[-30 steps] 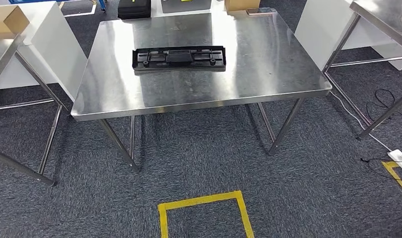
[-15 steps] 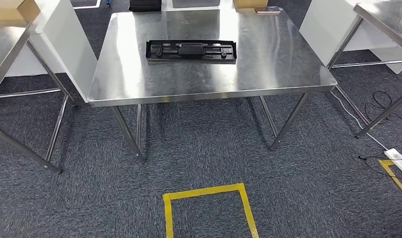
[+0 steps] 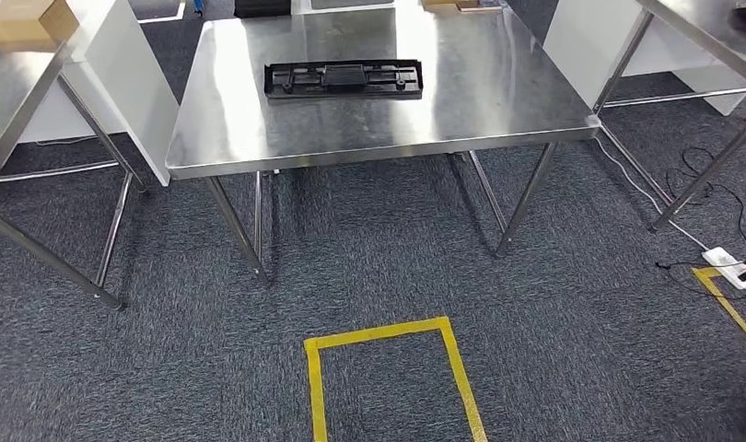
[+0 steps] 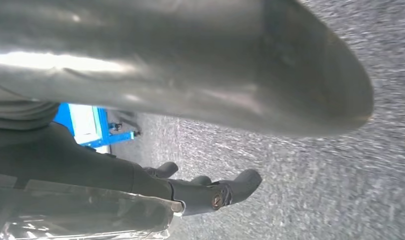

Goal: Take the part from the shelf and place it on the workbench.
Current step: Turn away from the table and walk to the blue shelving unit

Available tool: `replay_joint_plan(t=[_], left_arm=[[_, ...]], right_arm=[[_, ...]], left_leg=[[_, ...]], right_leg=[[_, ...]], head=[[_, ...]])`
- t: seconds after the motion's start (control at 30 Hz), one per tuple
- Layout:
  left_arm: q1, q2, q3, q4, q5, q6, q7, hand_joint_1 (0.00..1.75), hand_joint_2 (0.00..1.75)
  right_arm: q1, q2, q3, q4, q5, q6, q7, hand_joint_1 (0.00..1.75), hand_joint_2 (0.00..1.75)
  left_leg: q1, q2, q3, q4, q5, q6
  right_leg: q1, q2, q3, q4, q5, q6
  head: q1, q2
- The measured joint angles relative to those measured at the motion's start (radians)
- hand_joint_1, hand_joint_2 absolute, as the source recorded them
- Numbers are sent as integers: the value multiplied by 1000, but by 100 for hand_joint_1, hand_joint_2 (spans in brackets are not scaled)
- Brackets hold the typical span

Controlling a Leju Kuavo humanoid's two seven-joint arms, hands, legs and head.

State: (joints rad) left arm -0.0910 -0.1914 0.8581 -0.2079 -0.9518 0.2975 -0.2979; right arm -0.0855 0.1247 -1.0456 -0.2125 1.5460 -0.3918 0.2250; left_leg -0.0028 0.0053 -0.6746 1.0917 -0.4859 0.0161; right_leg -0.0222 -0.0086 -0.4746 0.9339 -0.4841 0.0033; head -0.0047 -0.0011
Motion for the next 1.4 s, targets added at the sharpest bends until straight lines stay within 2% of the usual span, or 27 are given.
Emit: replay_joint_plan(t=[0.07,0.13,0.17,0.23,0.27,0.33,0.4,0.43,0.47,0.53,0.57,0.6,0.63,0.67,0.73,0.8,0.83,0.9,0.93,1.0,1.07,1.1,1.17,1.23,1.3,1.33,1.4], left_arm=[[1,0,1,0,0,0,0,0,0],[1,0,2,0,0,0,0,0,0],[1,0,2,0,0,0,0,0,0],[-1,1,2,0,0,0,0,0,0],[-3,2,2,0,0,0,-1,0,0],[-6,3,2,0,0,1,-2,0,0],[-6,3,3,0,0,1,-2,0,0],[-6,3,4,0,0,1,-2,0,0],[-6,2,4,0,0,1,-2,0,0],[-7,1,4,0,0,0,-3,0,0],[-7,1,4,0,0,0,-3,0,0],[-7,1,4,0,0,0,-3,0,0],[-7,1,4,0,0,0,-3,0,0],[-7,1,4,0,0,0,-3,0,0],[-8,1,4,0,0,0,-4,0,0],[-9,1,4,0,0,1,-4,0,0],[-9,1,4,0,0,1,-5,0,0],[-7,1,4,0,-1,0,-5,0,0],[-5,2,4,0,-2,-1,-5,0,0],[-1,2,4,0,-10,-4,-3,0,0],[-3,3,4,0,-20,-9,3,0,0],[-4,3,3,0,-26,-11,7,0,0],[-8,2,0,0,-38,-15,16,0,0],[-14,3,-4,0,-47,-19,23,0,0],[-21,5,-8,-1,-52,-19,26,0,0],[-24,6,-11,-2,-55,-19,27,0,0],[-27,5,-15,-2,-59,-19,28,0,0]], right_arm=[[1,0,0,0,0,0,0,0,0],[1,0,0,0,0,1,0,0,0],[1,0,0,0,0,1,0,0,0],[1,1,0,0,0,1,0,0,0],[1,1,0,0,0,1,0,0,0],[0,3,0,0,1,1,-2,0,0],[0,3,0,0,1,0,-3,0,0],[1,2,0,0,1,0,-3,0,0],[2,2,0,0,1,0,-2,0,0],[3,1,0,0,1,0,-2,0,0],[3,1,0,0,1,0,-2,0,0],[2,1,0,0,1,0,-2,0,0],[2,0,0,0,1,1,-2,0,0],[2,-1,0,0,1,1,-2,0,0],[1,-3,0,0,0,2,-3,0,0],[-3,-3,0,0,0,2,-6,0,0],[-4,-3,0,0,0,2,-8,0,0],[-2,-2,0,0,-1,2,-10,0,0],[-1,-2,0,0,-2,2,-12,0,0],[0,-3,0,1,-9,2,-15,0,0],[-4,-3,-1,1,-17,4,-15,0,0],[-7,-3,-1,1,-19,6,-13,0,0],[-18,-3,-1,1,-24,15,1,0,0],[-33,-2,-1,1,-26,24,19,0,0],[-48,1,-1,0,-26,30,31,0,0],[-55,3,-1,0,-26,32,34,0,0],[-67,4,-1,0,-27,34,38,0,0]], left_leg=[[5,-2,-25,135,-87,-10],[9,-3,-4,180,-81,-14],[11,-3,35,147,-56,-14],[12,-6,146,8,-27,-8],[10,-8,193,-64,-30,-4],[2,-12,233,-141,-47,8],[-1,-8,220,-152,-28,23],[0,-5,210,-157,-15,32],[2,-2,199,-161,-2,40],[3,3,173,-162,22,48],[2,5,157,-161,35,48],[2,7,141,-160,49,47],[2,9,124,-158,62,44],[3,10,108,-154,74,41],[3,10,76,-141,93,31],[0,10,55,-128,110,20],[-2,10,49,-125,120,16],[1,9,40,-125,134,7],[5,7,33,-115,117,2],[10,4,11,-43,25,-9],[12,2,-14,92,-80,-15],[13,1,-18,148,-100,-16],[13,1,16,165,-77,-14],[11,-3,114,49,-37,2],[6,-6,205,-86,-39,19],[2,-7,226,-122,-47,26],[0,-5,223,-140,-30,32]], right_leg=[[2,-1,-31,7,24,-1],[1,-1,-67,18,45,4],[0,0,-85,24,55,8],[-1,1,-111,31,73,17],[-2,1,-119,32,82,23],[-4,-1,-127,28,103,39],[-4,-1,-132,24,114,52],[-2,0,-141,37,99,51],[0,2,-154,70,66,45],[0,4,-192,195,-33,31],[0,5,-206,266,-69,31],[0,5,-210,320,-85,39],[-1,5,-197,343,-80,51],[-2,5,-163,325,-59,64],[-5,5,-45,190,-29,77],[-1,8,56,37,-48,67],[2,9,76,-3,-60,58],[1,8,61,-8,-55,40],[-2,6,51,-5,-45,28],[-5,1,27,-4,-22,7],[2,-2,-1,3,1,-1],[5,-2,-18,9,11,-2],[7,-2,-54,24,29,1],[7,0,-84,37,44,5],[8,1,-100,43,60,15],[6,-1,-103,42,69,22],[7,-2,-107,37,87,36]], head=[[-3,0],[-4,0],[-4,0],[-4,0],[-3,0],[-4,0],[-4,0],[-4,0],[-2,0],[2,0],[4,0],[4,0],[5,0],[5,0],[5,0],[4,0],[2,0],[-2,0],[-3,0],[-6,0],[-8,0],[-7,0],[-8,0],[-11,0],[-11,0],[-12,0],[-13,0]])
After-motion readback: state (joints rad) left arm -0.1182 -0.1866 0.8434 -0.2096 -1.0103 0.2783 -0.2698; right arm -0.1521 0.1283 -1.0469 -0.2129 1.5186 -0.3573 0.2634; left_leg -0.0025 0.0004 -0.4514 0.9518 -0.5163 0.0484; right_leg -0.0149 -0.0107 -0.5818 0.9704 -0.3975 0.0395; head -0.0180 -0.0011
